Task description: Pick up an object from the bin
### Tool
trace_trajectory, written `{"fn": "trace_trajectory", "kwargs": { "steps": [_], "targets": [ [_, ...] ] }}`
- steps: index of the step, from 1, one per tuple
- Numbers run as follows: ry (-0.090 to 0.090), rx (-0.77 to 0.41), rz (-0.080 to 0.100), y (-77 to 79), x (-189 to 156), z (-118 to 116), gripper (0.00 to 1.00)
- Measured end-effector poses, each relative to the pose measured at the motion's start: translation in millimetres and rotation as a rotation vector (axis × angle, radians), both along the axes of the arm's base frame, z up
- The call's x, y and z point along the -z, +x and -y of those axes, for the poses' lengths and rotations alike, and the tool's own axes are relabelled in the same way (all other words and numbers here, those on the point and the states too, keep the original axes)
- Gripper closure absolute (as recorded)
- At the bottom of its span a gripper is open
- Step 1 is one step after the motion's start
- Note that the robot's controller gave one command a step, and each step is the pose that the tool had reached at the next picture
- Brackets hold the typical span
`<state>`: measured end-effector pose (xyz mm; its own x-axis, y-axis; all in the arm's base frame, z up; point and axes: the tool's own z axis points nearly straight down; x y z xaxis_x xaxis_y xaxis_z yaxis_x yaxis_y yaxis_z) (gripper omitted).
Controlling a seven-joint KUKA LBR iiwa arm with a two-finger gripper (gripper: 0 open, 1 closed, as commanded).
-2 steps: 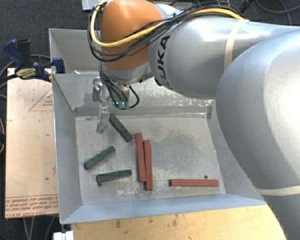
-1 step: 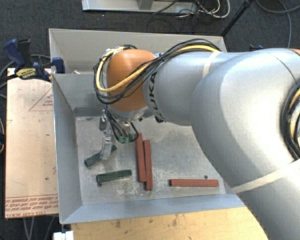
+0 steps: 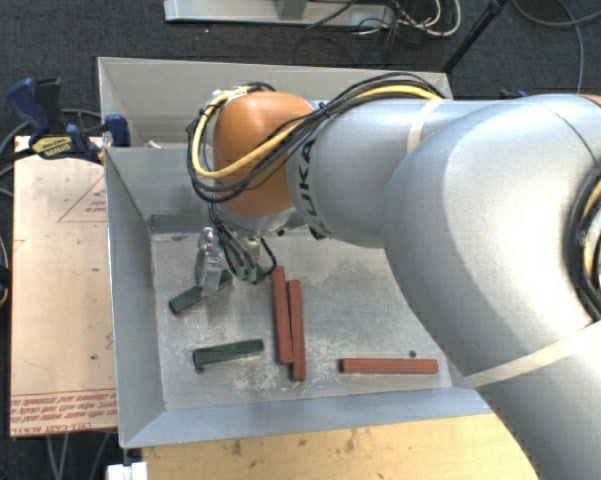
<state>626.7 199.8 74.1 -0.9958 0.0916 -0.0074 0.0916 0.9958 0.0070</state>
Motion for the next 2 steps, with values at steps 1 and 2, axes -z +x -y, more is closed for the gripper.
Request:
{"fn": "trace_trajectory", "kwargs": {
  "steps": [1,2],
  "targets": [
    [-0.001,-0.089,0.001,2.5,0.1,-0.1,1.00],
    [-0.003,-0.088,-0.001,1.8,2.1,1.6,0.00]
  ]
}}
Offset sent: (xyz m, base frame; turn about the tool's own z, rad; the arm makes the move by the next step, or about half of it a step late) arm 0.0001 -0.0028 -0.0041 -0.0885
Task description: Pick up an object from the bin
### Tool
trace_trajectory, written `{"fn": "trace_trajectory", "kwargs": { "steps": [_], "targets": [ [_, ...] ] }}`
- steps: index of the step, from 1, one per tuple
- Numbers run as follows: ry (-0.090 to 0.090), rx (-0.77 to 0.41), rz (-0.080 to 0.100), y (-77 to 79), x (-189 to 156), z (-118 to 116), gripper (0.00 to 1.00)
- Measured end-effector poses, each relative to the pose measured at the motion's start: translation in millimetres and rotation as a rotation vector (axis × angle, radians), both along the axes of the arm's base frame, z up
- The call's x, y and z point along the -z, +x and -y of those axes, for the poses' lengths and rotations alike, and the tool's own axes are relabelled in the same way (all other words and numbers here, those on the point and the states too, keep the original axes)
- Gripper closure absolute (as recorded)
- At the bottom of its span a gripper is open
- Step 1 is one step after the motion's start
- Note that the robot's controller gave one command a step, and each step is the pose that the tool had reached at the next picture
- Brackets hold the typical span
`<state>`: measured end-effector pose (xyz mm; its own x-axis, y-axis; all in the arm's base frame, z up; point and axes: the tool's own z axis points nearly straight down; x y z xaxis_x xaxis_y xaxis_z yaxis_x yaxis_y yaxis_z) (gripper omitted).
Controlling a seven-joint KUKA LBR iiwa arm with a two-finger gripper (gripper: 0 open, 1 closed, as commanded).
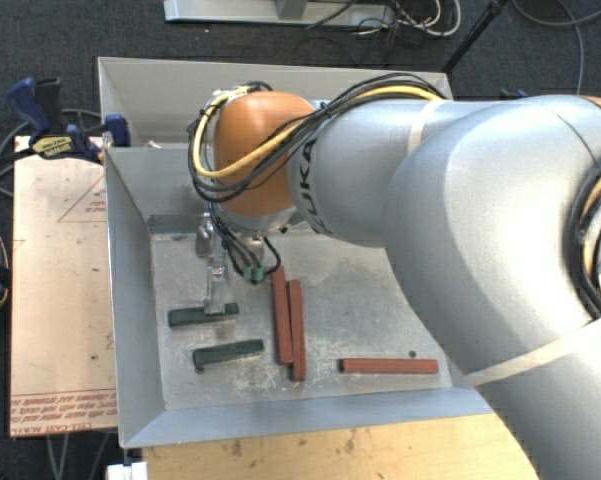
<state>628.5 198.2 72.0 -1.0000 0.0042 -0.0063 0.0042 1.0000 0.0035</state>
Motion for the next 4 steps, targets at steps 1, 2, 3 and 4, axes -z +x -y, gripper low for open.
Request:
{"fn": "trace_trajectory", "kwargs": {
  "steps": [1,2,3,4],
  "targets": [
    [-0.002,-0.053,-0.006,-63.1,1,-30,0.00],
    [0.003,-0.371,0.031,-129.7,-5,-13,0.00],
    [-0.008,-0.366,0.006,-78.7,-77,75,0.00],
    [-0.005,-0.775,-0.009,-89.8,4,110,0.00]
  ]
}}
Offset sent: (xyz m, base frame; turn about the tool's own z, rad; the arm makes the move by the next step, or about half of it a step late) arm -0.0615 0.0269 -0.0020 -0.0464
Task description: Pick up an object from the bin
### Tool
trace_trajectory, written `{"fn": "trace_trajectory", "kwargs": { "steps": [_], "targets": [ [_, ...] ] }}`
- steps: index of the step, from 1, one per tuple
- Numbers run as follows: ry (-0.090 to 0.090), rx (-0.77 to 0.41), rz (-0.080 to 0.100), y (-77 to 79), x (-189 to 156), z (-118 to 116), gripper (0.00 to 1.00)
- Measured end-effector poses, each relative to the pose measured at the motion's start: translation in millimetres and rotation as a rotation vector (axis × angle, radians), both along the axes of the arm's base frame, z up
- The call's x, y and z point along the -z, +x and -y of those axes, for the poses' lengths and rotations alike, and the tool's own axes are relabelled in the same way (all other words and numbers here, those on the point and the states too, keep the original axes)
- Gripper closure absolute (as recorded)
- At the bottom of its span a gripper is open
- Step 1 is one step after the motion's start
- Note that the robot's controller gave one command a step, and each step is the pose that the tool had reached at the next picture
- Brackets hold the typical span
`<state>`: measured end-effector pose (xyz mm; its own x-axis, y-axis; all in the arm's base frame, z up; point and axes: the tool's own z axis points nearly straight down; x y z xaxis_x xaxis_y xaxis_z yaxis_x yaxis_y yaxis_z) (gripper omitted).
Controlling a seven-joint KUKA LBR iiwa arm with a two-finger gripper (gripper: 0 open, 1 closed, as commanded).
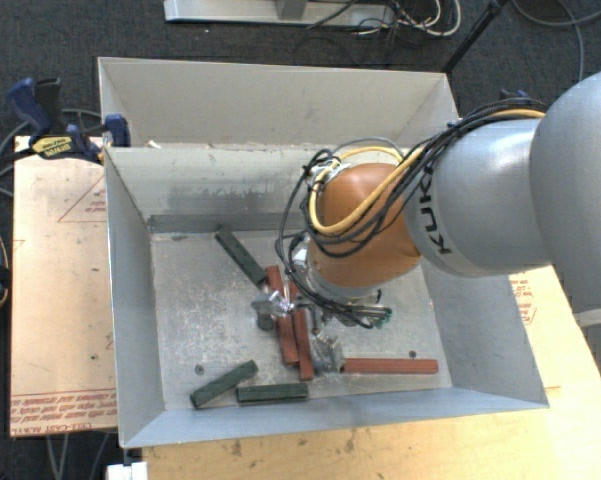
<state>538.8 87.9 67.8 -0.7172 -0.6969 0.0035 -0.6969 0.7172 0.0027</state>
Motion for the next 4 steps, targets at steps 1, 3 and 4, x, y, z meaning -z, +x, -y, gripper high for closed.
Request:
{"fn": "trace_trajectory", "kwargs": {
  "steps": [1,3,4],
  "targets": [
    [0.003,-0.207,0.010,22.2,-50,9,0.00],
    [0.005,-0.628,0.006,40.5,-2,-13,1.00],
    [0.003,-0.819,0.013,31.9,-142,-9,1.00]
  ]
}}
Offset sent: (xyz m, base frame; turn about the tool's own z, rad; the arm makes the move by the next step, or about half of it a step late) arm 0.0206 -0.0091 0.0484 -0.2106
